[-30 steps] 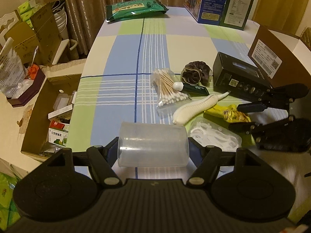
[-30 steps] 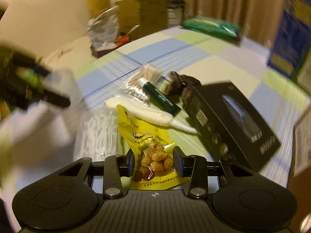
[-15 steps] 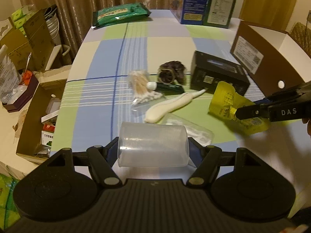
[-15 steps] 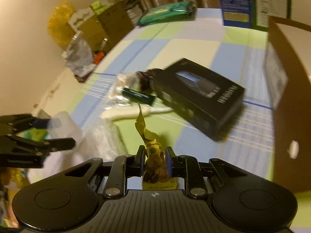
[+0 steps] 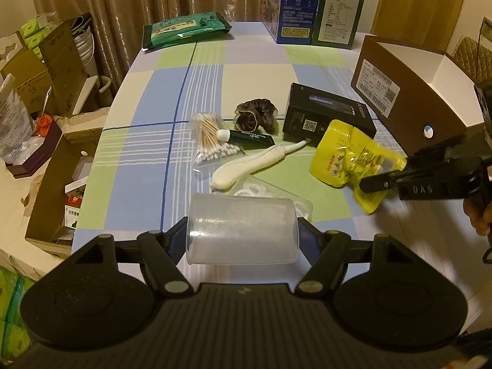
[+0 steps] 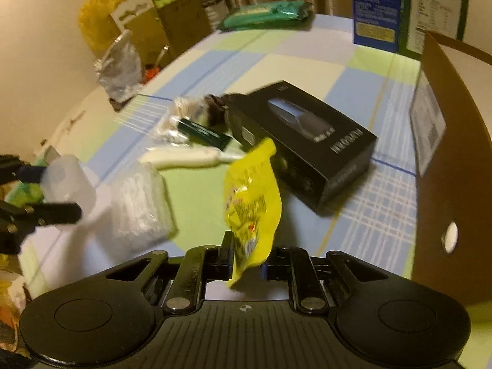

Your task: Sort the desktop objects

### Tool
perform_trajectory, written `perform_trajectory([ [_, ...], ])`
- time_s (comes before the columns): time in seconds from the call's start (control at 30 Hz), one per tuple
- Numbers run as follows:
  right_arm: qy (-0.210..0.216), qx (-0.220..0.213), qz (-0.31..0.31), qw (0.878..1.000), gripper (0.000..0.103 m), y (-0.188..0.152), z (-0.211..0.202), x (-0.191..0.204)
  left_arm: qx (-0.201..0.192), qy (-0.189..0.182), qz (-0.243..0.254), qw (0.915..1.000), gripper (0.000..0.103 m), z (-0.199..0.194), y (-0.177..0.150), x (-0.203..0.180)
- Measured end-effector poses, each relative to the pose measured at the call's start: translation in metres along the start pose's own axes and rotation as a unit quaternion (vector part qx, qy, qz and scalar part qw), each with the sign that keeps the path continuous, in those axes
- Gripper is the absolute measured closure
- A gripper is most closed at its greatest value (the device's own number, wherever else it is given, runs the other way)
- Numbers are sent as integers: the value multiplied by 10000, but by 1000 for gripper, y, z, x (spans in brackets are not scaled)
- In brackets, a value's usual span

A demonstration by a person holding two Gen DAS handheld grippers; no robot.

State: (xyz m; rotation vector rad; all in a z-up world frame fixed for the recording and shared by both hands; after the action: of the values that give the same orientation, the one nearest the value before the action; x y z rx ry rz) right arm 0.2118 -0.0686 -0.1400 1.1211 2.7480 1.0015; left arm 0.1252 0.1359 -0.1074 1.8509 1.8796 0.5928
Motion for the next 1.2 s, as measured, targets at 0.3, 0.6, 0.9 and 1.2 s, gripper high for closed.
perform_trajectory([
  [0.3,85,-96,-117,9998,88,17,19,8,-39,52,-44,10000,35,-5,-4,1],
  [0.6,-15,-165,-223,9996,92,7,1,20,-80,43,-41,10000,35,-2,-1,3],
  [0.9,-85,-413,-41,9991,93,-5,-51,13,-168,-93,192,9996,35,2,15,-14],
  [1.2,-228,-917,99,9955,92,-5,-123,-10,-515,-398,602,9961,35,-6,51,-62],
])
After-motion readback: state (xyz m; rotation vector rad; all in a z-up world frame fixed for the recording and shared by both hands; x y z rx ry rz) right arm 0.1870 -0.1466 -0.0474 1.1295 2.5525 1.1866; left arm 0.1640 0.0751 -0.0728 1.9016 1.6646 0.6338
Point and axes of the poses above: each gripper's, at about its wrist camera, not at the fingertips, and z roughly the way its jaws point, x to its left, y to its top, the point moved 3 cm from there along z, roughly the way its jaws point
